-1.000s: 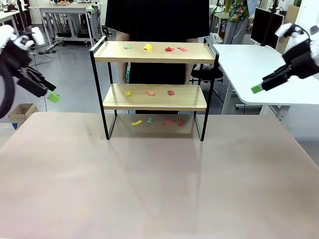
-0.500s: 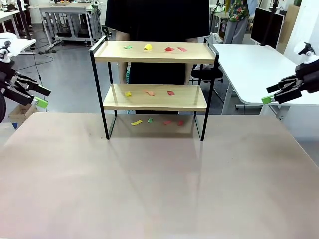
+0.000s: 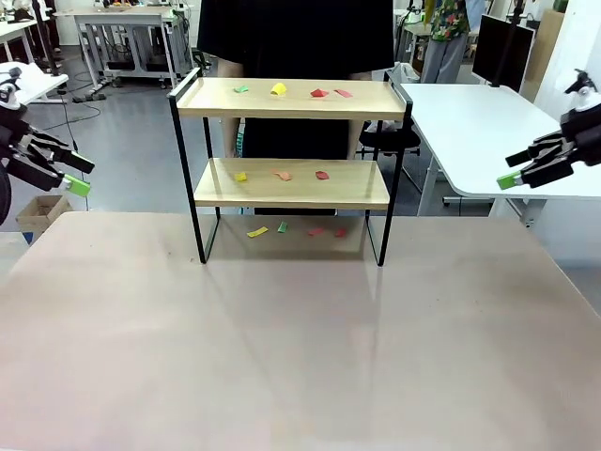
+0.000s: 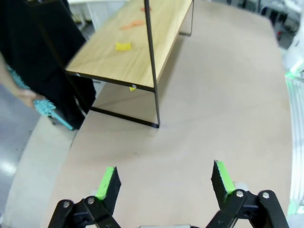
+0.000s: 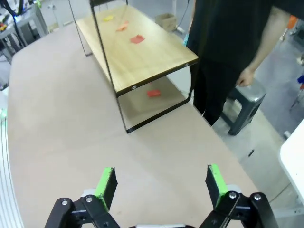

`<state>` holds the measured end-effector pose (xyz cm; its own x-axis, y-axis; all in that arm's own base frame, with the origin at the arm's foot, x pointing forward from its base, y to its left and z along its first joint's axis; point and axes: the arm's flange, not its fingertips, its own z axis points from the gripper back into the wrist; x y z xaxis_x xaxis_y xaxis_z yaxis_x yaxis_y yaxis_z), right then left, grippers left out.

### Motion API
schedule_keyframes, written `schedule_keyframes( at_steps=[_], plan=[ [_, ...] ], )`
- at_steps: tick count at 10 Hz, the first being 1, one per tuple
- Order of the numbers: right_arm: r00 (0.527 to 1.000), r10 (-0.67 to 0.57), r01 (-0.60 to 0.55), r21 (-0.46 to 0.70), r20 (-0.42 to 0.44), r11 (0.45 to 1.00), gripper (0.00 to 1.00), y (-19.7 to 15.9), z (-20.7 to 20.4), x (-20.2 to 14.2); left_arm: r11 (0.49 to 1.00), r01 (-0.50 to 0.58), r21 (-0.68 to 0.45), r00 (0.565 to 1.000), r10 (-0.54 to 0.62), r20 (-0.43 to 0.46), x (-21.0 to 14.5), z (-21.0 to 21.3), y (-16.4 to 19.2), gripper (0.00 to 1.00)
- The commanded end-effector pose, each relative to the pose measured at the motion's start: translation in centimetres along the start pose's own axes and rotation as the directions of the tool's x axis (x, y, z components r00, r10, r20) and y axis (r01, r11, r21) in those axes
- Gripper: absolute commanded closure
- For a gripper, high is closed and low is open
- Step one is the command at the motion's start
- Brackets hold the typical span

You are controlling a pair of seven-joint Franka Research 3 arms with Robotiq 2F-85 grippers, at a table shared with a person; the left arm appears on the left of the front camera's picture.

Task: Clean the shelf.
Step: Pick up the Duster handed by the human.

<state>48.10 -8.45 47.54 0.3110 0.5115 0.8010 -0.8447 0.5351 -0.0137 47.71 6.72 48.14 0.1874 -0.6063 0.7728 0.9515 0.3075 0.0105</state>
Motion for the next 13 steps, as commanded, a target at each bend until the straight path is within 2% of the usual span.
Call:
schedule_keyframes(
  at_steps=[1, 3, 6, 10, 13],
  plan=[
    [0.983, 0.054, -0.063, 0.048, 0.177, 0.997, 0.0, -5.8, 1.5, -3.3, 0.995, 0.055, -0.088, 0.987, -0.041, 0.154, -1.8, 1.0, 4.1, 0.0],
    [0.965, 0.041, -0.058, 0.055, 0.258, 0.997, 0.0, -8.8, 1.7, -6.1, 0.982, 0.116, -0.148, 0.961, -0.074, 0.266, -4.5, 1.2, 7.7, 0.0],
    [0.942, 0.03, -0.05, 0.051, 0.336, 0.997, 0.0, -13.0, 0.4, -8.8, 0.978, 0.189, -0.086, 0.913, -0.142, 0.383, -8.3, 0.9, 11.8, 0.0],
    [0.906, 0.02, -0.046, 0.052, 0.422, 0.998, 0.0, -16.5, -2.1, -12.1, 0.962, 0.269, -0.046, 0.859, -0.218, 0.464, -11.1, -1.1, 14.5, 0.0],
    [0.896, 0.006, -0.021, 0.027, 0.444, 0.999, 0.0, -17.4, -2.8, -13.8, 0.97, 0.233, -0.066, 0.857, -0.173, 0.486, -12.7, -2.8, 15.6, 0.0]
  ],
)
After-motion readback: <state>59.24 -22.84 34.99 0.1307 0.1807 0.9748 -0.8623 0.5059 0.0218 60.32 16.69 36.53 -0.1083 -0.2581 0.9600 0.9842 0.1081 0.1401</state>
